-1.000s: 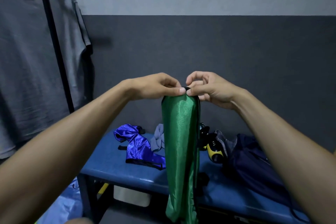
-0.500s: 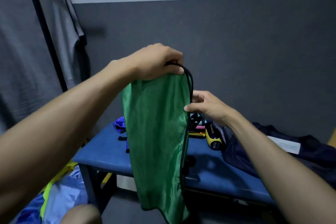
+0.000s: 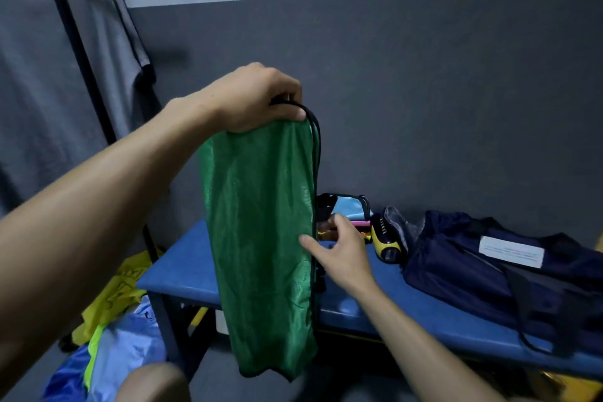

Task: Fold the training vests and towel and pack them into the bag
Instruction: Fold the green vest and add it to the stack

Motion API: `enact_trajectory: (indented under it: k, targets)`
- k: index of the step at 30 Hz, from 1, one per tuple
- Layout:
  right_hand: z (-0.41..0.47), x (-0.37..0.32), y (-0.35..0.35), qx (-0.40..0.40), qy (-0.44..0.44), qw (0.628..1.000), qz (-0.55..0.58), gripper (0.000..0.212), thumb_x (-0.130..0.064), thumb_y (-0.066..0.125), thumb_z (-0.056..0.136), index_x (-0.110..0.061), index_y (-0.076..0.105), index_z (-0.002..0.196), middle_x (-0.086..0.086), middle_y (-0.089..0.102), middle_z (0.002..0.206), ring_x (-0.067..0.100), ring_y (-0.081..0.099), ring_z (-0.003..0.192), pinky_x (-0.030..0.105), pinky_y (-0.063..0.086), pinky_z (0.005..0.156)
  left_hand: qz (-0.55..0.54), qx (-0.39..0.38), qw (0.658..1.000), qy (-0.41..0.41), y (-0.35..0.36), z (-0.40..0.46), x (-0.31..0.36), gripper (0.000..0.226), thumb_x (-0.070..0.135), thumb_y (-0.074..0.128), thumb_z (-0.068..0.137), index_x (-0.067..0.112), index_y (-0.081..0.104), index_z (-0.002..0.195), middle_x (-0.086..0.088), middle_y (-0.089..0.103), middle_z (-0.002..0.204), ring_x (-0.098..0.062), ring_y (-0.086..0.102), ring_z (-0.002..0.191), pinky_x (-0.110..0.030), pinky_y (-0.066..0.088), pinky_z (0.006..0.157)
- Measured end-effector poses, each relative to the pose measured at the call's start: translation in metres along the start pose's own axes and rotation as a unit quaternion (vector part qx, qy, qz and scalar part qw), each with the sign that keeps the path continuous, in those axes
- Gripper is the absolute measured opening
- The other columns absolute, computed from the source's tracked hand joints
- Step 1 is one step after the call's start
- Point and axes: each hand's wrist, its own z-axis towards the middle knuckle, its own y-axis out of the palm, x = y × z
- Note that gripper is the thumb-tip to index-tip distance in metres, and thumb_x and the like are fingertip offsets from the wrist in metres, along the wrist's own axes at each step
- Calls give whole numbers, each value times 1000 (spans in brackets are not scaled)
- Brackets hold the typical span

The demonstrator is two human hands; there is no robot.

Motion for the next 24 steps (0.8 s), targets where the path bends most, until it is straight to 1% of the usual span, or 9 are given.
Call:
enact_trajectory:
  k: [2, 3, 5, 9, 13, 17, 19, 21, 24]
  targets:
    - [1, -6, 9, 34, -32, 998, -49, 30, -43, 77, 81, -25, 54, 76, -7, 62, 78, 11, 58, 73, 34, 49, 66, -2, 4, 1000, 1, -1, -3, -1, 22, 48, 66, 95, 26, 67, 93, 5, 64, 81, -23, 56, 79, -38, 49, 74]
    - [2, -10, 12, 58, -42, 995, -64, 32, -38, 76, 81, -25, 49, 71, -7, 58, 73, 13, 55, 68, 37, 46, 62, 4, 5, 1000, 0, -2, -5, -2, 21, 48, 66, 95, 27, 66, 93, 5, 63, 81, -22, 56, 79, -39, 49, 74]
    - [2, -11, 17, 86, -55, 991, -84, 37, -30, 75, 83, -27, 41, 69, -8, 52, 69, 13, 49, 64, 36, 40, 59, 18, 6, 1000, -7, -4, -9, -7, 21, 49, 66, 95, 28, 66, 93, 6, 63, 80, -23, 56, 79, -40, 50, 74]
    - [-4, -4, 18, 94, -49, 992, -61, 20, -28, 69, 86, -27, 51, 78, -9, 59, 73, 14, 59, 66, 41, 52, 62, 20, 21, 1000, -13, -6, -15, -17, 27, 51, 65, 94, 25, 67, 94, 7, 62, 80, -25, 58, 80, -38, 49, 72]
    - [-3, -7, 19, 72, -39, 996, -33, 20, -27, 74, 88, -27, 57, 77, -10, 64, 71, 9, 63, 69, 38, 56, 65, 3, 24, 1000, -12, -4, -17, -19, 28, 52, 65, 93, 24, 67, 93, 6, 62, 78, -24, 57, 77, -34, 43, 70]
    - [-5, -17, 28, 86, -14, 996, 7, 33, -43, 80, 82, -26, 52, 75, -11, 55, 62, 7, 50, 59, 38, 47, 61, 5, 16, 1000, -18, 0, -18, -19, 39, 61, 56, 86, 24, 68, 92, 4, 65, 80, -25, 59, 79, -37, 48, 72]
    - [-4, -23, 33, 105, 15, 994, -5, 39, -46, 82, 78, -25, 49, 75, -10, 52, 61, 9, 47, 59, 38, 44, 60, 1, 15, 1000, -23, 2, -17, -19, 39, 61, 58, 87, 24, 69, 93, 2, 68, 83, -26, 60, 81, -38, 50, 74]
    - [-2, -31, 36, 125, 31, 991, -44, 38, -42, 80, 79, -22, 47, 76, -8, 49, 62, 16, 47, 61, 38, 41, 60, -2, 13, 1000, -28, 6, -16, -19, 32, 55, 65, 92, 23, 69, 93, 1, 67, 83, -26, 60, 81, -39, 50, 75]
    - [1, -40, 39, 137, 30, 987, -77, 29, -33, 73, 83, -21, 47, 78, -6, 48, 62, 19, 50, 63, 37, 37, 59, 4, 13, 999, -39, 12, -14, -21, 25, 49, 67, 94, 24, 68, 92, 1, 65, 82, -26, 57, 80, -38, 49, 74]
